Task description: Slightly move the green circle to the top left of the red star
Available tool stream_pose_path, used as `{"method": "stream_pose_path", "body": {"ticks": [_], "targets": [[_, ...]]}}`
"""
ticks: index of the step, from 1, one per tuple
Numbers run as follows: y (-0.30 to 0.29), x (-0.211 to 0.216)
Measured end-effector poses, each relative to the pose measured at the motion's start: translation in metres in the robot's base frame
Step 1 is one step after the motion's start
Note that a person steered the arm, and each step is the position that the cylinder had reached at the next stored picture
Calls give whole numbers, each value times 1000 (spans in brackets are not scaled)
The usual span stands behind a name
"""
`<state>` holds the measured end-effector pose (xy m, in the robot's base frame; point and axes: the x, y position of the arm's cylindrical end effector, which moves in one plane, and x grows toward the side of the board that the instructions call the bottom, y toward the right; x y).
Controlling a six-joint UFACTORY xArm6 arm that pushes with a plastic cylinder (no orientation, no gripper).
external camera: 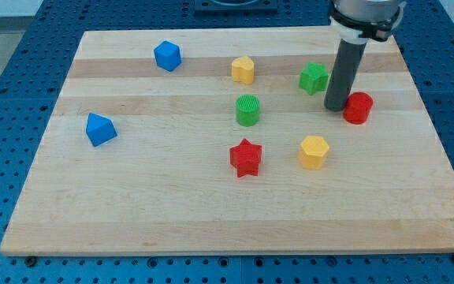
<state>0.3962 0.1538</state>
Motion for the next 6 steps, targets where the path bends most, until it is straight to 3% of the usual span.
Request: {"method": "stream_pose_path", "body": {"ticks": [2,5,6], "targets": [[-5,0],[-131,20],[-171,63]]}}
